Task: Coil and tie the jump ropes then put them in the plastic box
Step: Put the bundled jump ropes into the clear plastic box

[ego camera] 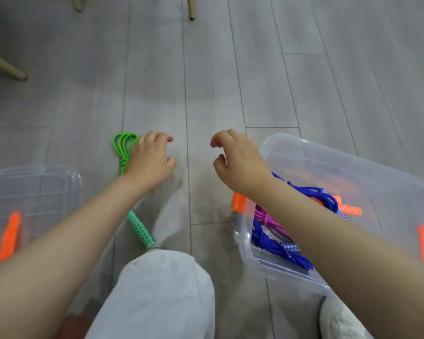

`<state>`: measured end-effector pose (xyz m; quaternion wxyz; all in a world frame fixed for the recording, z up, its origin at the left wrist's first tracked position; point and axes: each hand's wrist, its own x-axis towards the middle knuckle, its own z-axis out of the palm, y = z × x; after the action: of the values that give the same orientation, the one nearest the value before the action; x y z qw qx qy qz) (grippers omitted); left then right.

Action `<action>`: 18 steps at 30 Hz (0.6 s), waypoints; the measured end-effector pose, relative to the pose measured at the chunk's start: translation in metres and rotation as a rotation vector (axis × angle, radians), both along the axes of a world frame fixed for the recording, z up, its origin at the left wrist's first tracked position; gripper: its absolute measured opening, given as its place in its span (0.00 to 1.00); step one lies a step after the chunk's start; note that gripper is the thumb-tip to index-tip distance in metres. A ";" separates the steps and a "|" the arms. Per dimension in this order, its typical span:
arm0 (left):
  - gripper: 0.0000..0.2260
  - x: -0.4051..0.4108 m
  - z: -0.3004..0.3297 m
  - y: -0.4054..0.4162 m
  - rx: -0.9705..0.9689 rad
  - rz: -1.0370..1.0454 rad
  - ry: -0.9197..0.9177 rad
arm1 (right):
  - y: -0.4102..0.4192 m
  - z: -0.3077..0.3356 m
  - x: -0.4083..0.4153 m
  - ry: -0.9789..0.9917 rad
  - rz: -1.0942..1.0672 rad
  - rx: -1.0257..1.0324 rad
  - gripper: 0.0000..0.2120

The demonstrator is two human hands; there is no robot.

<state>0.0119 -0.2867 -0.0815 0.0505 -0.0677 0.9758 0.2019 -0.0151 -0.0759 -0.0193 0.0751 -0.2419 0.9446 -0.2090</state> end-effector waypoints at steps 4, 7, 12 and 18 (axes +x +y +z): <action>0.31 0.037 -0.033 -0.055 -0.034 0.266 -0.158 | -0.048 -0.022 0.005 -0.250 0.025 0.148 0.19; 0.36 0.066 -0.053 -0.082 -0.037 0.405 -0.190 | -0.072 -0.041 0.011 -0.428 0.021 0.238 0.21; 0.36 0.098 -0.081 -0.092 0.095 0.494 -0.335 | -0.090 -0.072 0.035 -0.652 0.021 0.346 0.25; 0.30 0.088 -0.082 -0.088 0.101 0.478 -0.374 | -0.101 -0.093 0.056 -0.800 -0.031 0.330 0.29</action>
<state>0.1003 -0.3748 -0.1633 0.1837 -0.3285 0.8947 0.2405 0.0412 -0.1774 -0.1127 0.4698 -0.1121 0.8654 -0.1334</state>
